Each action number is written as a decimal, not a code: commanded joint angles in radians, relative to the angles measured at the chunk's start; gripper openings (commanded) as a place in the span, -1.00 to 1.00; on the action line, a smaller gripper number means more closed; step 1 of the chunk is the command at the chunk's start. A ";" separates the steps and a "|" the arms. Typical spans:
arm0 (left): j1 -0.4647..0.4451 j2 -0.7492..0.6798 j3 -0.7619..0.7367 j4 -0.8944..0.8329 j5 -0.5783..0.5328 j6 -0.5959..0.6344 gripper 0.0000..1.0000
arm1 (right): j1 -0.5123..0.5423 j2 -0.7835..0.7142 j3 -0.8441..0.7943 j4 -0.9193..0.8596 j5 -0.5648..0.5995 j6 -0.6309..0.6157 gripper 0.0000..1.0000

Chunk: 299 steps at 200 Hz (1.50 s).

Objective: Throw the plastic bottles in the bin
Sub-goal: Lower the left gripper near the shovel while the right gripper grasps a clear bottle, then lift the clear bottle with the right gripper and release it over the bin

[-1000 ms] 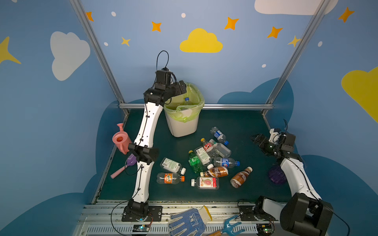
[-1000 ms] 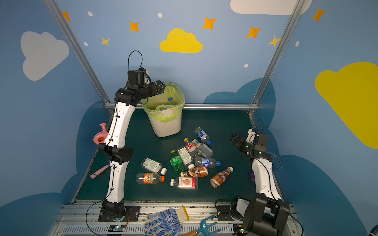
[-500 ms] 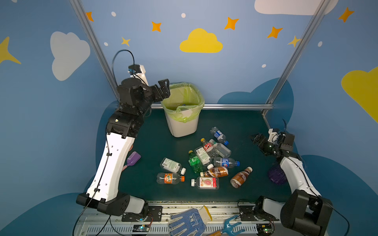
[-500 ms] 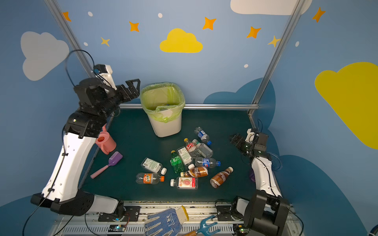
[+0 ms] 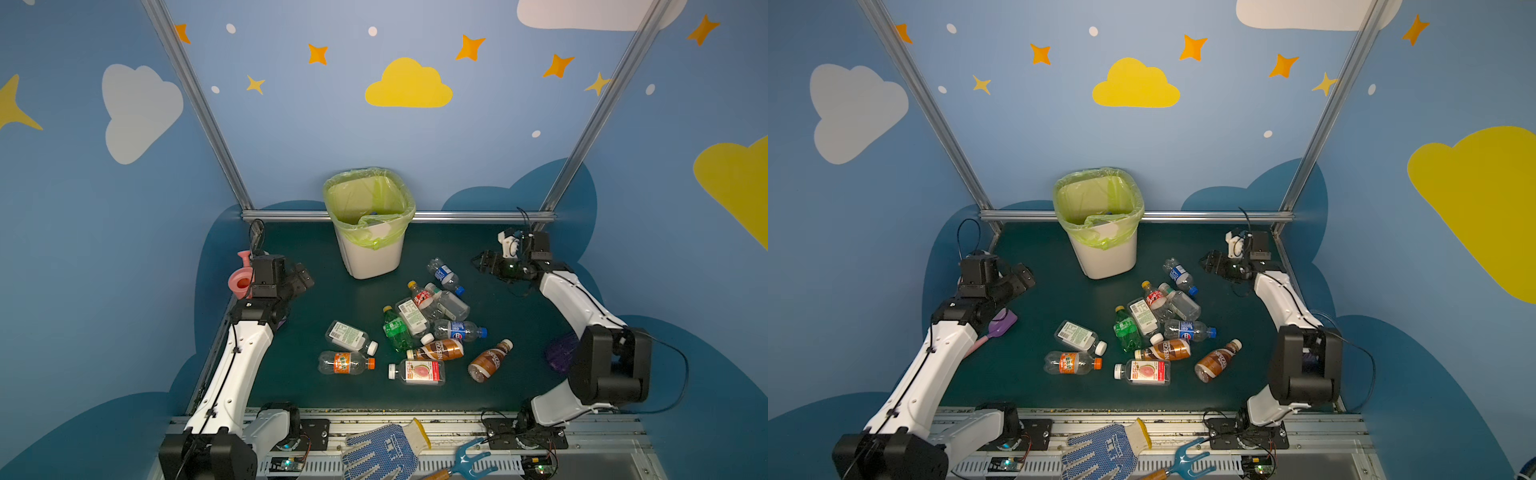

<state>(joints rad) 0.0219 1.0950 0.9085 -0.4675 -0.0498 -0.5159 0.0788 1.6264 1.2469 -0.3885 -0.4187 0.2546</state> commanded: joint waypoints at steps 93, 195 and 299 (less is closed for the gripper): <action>0.016 0.079 -0.140 0.018 0.047 -0.121 1.00 | 0.256 0.460 0.484 -0.400 0.361 -0.277 0.70; 0.028 0.130 -0.120 0.016 0.066 -0.101 1.00 | 0.323 0.685 0.731 -0.503 0.548 -0.352 0.53; 0.034 0.176 -0.124 0.021 0.093 -0.093 1.00 | 0.321 0.616 0.863 -0.504 0.559 -0.312 -0.05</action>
<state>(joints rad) 0.0525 1.2545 0.7685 -0.4515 0.0273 -0.6140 0.4076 2.3295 2.0365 -0.8860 0.1406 -0.0826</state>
